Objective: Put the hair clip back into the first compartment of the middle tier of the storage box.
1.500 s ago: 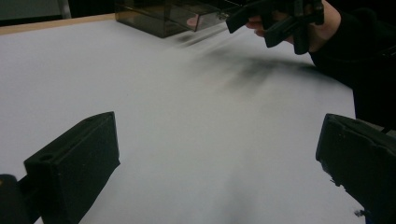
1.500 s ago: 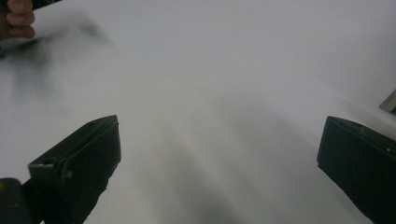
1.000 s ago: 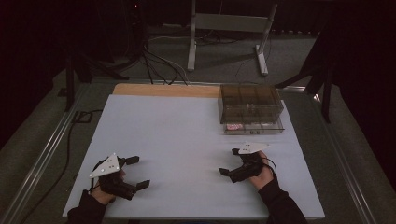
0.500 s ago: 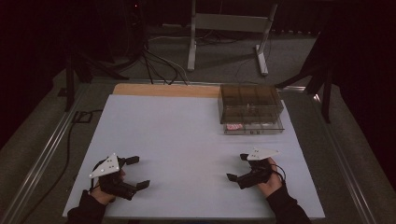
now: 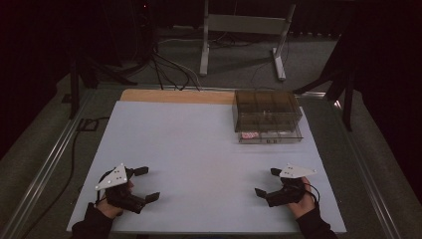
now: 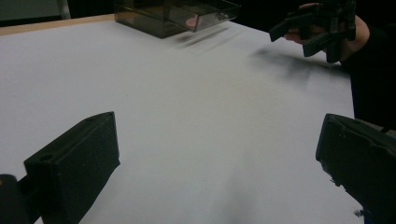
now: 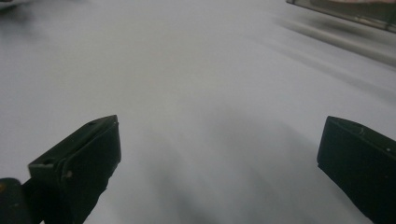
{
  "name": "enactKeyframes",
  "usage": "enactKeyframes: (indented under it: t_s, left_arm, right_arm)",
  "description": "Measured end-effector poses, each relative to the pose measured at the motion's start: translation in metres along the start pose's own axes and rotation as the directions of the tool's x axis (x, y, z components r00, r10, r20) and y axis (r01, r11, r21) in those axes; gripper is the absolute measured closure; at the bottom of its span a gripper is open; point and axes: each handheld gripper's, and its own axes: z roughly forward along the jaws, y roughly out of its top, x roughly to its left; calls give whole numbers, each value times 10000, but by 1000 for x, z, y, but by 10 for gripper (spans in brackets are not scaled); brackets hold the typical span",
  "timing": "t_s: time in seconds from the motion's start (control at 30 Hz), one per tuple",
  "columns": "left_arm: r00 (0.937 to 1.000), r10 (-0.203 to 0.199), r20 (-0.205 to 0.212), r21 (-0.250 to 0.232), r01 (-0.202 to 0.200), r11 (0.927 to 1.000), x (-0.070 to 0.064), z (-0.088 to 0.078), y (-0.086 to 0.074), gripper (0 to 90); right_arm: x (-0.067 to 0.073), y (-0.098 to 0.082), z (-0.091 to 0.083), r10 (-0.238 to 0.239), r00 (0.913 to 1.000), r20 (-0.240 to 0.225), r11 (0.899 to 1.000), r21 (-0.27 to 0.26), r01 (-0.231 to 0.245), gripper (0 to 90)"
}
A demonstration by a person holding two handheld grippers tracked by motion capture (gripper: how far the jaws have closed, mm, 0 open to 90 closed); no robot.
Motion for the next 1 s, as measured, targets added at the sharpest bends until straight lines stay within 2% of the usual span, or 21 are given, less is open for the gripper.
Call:
enactKeyframes:
  t_s: [0.2,0.43,0.7,0.8,0.9,1.0]
  left_arm:
    - [10000,-7,18,-13,7,10000,0,0,0,4]
    - [10000,4,3,-16,-4,10000,0,0,0,4]
    - [10000,-25,19,-45,26,10000,0,0,0,4]
    - [10000,-34,25,-14,34,10000,1,0,0,4]
    - [10000,-10,29,-5,10,10000,0,0,0,4]
    - [10000,-82,21,-3,82,10000,1,1,0,4]
  right_arm:
    - [-3,-11,-9,157,9992,376,9996,221,-165,0]
    - [-10,-24,-20,580,9958,703,9965,557,-620,0]
    - [-17,-40,-40,1269,9885,822,9916,145,-1285,0]
    - [-19,-46,-45,1349,9863,945,9905,134,-1368,0]
    - [-19,-49,-46,1205,9862,1134,9918,284,-1245,0]
    - [-19,-50,-46,1085,9872,1166,9937,158,-1111,0]
